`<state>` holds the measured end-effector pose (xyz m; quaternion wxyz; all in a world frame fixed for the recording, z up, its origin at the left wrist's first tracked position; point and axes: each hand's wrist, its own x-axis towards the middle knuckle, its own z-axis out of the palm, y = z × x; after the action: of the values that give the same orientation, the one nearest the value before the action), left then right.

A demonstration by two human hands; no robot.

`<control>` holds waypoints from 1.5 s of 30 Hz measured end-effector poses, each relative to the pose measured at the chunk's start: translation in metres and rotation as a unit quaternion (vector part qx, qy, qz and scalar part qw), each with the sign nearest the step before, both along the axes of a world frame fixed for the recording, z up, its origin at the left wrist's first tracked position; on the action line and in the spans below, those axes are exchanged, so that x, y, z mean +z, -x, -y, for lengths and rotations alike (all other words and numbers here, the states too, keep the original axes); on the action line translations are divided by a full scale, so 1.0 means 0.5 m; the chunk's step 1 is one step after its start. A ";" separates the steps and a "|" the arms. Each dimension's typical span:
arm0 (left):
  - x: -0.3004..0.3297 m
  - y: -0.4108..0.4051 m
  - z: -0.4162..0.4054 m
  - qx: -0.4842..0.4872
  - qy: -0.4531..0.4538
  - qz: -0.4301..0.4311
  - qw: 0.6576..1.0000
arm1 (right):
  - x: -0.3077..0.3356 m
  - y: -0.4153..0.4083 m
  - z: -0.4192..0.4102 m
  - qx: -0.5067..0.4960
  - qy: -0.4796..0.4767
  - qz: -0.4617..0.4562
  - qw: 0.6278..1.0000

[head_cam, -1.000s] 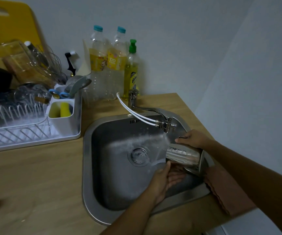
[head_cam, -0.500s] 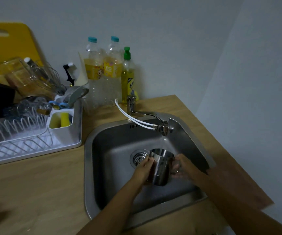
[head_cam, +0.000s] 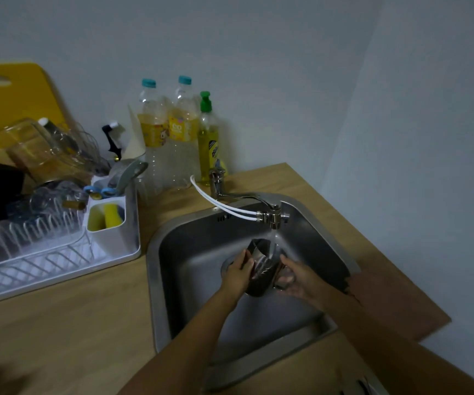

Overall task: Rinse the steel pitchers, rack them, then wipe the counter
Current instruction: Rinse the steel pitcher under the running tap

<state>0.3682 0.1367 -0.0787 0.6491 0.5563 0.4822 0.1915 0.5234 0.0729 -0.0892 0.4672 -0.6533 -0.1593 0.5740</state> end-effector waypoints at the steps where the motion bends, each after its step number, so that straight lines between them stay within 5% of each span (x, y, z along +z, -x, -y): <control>1: -0.002 0.001 -0.007 -0.017 0.000 0.008 1.000 | 0.001 0.003 -0.001 -0.004 -0.011 0.018 1.000; 8: 0.027 -0.010 -0.006 -0.049 0.016 0.054 0.997 | 0.021 0.026 0.024 -0.039 -0.067 0.280 0.957; 16: 0.003 -0.033 0.009 -0.053 0.087 0.074 0.992 | 0.049 -0.027 0.025 0.005 -0.067 0.353 0.933; 23: -0.024 -0.005 0.029 -0.004 0.072 0.080 0.994 | 0.033 -0.034 0.031 0.031 -0.006 0.264 0.964; 37: -0.036 0.039 -0.010 0.051 -0.134 -0.024 0.989 | -0.012 0.040 0.015 -0.046 -0.019 -0.059 0.997; 45: -0.017 0.022 -0.020 0.038 -0.104 0.013 0.994 | -0.013 0.027 -0.003 -0.108 -0.057 -0.050 0.991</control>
<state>0.3574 0.1465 -0.0871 0.5862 0.5997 0.4720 0.2718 0.5101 0.0746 -0.0955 0.5703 -0.6091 -0.0971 0.5425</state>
